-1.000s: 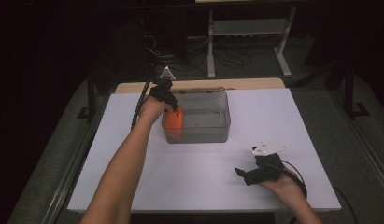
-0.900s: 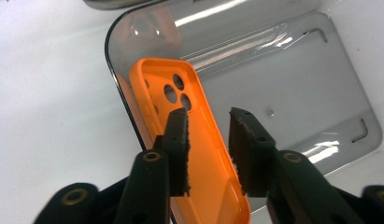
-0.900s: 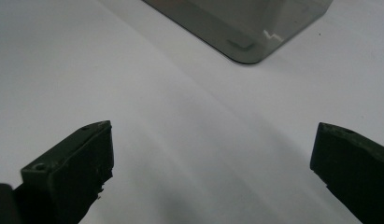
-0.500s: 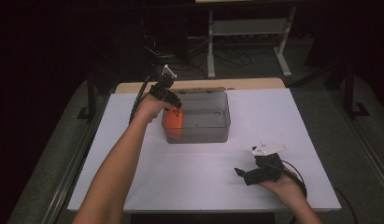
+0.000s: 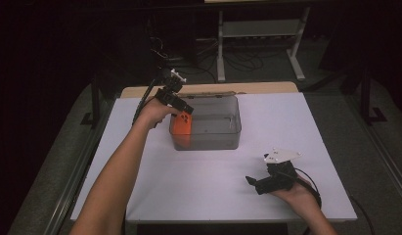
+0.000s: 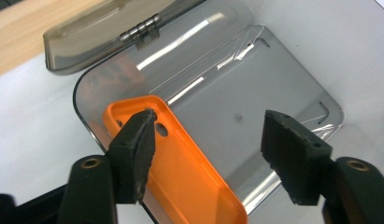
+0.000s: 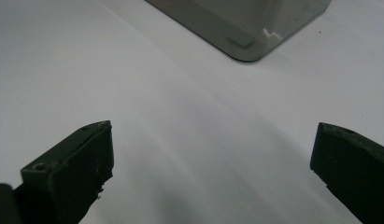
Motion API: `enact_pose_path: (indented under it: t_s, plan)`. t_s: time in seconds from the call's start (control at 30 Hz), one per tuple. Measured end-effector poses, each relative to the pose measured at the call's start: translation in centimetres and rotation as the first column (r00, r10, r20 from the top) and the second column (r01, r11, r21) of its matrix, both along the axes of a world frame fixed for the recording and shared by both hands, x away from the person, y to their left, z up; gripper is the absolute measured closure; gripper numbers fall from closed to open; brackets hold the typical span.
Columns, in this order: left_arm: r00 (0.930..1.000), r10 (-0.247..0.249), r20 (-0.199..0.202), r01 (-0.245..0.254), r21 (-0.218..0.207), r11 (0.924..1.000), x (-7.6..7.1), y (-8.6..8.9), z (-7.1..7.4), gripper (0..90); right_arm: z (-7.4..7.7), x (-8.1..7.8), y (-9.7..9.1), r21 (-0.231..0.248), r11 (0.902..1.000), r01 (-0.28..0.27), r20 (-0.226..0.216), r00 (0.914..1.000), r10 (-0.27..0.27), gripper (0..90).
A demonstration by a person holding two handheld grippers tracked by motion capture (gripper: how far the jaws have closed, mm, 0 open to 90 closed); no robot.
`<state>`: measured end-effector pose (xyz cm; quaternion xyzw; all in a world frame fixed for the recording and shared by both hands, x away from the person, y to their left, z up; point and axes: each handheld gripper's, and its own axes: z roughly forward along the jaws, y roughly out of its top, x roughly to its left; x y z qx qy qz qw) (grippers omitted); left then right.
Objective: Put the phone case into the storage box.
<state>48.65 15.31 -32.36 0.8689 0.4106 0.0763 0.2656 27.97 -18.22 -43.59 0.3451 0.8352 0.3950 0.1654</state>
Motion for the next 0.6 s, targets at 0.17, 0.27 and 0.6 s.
enact_pose_path:
  t_s: [0.17,0.27,0.6]
  plan:
    - [0.9984,-0.042,0.037,0.043,-0.013,0.9990,-0.23,-0.11,-0.05,25.9,-0.01,0.00,0.00,0.000,1.0000,0.001,0.000,1.0000,-0.001,0.0]
    - [0.9961,-0.066,0.060,0.067,-0.014,0.9977,-0.39,-0.24,-0.21,18.5,0.01,-0.01,-0.02,0.001,1.0000,0.003,0.000,1.0000,-0.003,0.0]
    - [0.9858,-0.128,0.109,0.136,-0.067,0.9885,-0.80,0.28,-0.52,0.0,0.00,0.01,-0.07,-0.001,1.0000,0.001,0.002,1.0000,-0.001,0.0]
